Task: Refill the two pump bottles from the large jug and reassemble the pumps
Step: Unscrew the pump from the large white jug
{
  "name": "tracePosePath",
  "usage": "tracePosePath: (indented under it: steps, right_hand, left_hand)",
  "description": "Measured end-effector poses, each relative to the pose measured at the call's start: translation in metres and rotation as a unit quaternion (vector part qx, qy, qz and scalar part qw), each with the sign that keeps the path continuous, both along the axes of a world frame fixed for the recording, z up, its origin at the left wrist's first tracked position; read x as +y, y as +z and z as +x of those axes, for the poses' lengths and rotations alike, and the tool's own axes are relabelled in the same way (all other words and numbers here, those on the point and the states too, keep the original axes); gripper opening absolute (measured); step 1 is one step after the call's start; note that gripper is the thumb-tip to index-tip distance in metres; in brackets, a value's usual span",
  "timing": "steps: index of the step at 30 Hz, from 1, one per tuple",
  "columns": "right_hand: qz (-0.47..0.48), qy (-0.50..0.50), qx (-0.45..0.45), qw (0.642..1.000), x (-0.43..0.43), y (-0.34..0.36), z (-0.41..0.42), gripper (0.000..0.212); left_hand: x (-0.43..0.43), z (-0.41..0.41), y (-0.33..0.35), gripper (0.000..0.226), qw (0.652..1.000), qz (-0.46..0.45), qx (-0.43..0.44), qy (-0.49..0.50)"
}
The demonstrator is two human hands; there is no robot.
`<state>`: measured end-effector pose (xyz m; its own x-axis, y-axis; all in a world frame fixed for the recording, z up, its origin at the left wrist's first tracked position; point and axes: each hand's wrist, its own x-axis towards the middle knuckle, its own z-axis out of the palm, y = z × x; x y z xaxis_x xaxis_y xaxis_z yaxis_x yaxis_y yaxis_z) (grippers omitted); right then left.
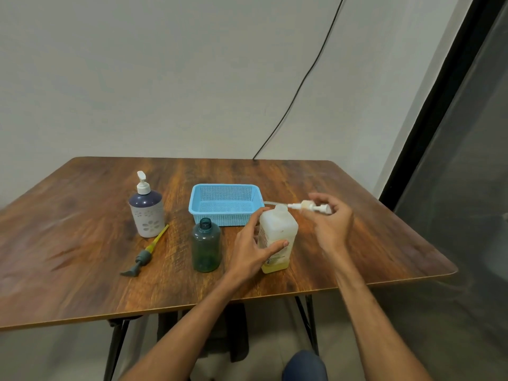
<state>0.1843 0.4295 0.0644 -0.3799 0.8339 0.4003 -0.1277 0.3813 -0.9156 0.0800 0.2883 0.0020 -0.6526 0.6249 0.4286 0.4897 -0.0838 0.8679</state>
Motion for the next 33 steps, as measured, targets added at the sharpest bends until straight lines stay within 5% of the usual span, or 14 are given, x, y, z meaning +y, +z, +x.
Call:
tracePosePath:
  steps: [14,27,33]
  right_hand:
    - [0.136,-0.057,-0.232,0.961,0.007,-0.097,-0.006,0.028]
    - [0.091,0.071,-0.231,0.966,0.018,-0.089,0.005,0.044]
    - [0.007,0.186,-0.153,0.97,-0.005,-0.07,0.013,0.077]
  left_hand:
    - [0.001,-0.002,-0.002,0.078,1.0,-0.012,0.011,0.011]
    - [0.001,-0.001,0.001,0.078,1.0,-0.023,0.0,0.005]
    - [-0.001,0.003,0.004,0.092,0.999,-0.031,-0.012,0.005]
